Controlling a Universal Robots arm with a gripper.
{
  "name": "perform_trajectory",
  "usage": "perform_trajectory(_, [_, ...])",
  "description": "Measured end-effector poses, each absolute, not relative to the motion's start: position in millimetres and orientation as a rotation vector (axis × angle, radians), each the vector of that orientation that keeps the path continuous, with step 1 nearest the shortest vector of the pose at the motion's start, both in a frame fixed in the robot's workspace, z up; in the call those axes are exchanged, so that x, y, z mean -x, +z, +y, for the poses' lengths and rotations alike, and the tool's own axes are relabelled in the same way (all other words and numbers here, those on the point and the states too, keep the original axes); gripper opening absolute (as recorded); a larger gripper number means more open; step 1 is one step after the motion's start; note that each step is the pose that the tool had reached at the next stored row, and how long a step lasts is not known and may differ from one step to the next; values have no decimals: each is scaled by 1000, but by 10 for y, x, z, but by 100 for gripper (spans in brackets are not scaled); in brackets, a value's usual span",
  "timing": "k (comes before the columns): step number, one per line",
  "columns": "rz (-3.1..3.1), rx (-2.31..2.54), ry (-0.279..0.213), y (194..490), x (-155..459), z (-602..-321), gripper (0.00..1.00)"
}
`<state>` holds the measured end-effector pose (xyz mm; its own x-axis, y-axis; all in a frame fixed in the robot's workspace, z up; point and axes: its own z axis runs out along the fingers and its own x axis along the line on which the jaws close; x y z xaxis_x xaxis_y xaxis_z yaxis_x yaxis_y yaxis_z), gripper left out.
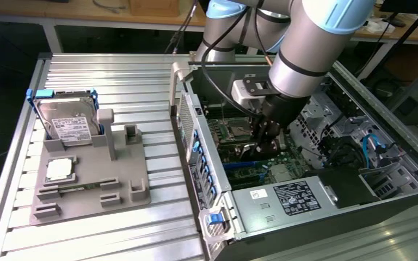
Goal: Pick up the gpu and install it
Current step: 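Insert the gpu into the slot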
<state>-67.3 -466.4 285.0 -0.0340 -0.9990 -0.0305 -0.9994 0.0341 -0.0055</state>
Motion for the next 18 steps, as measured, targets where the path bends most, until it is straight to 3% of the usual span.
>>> perform_trajectory(18, [2243, 2168, 33, 2834, 728, -4664, 27])
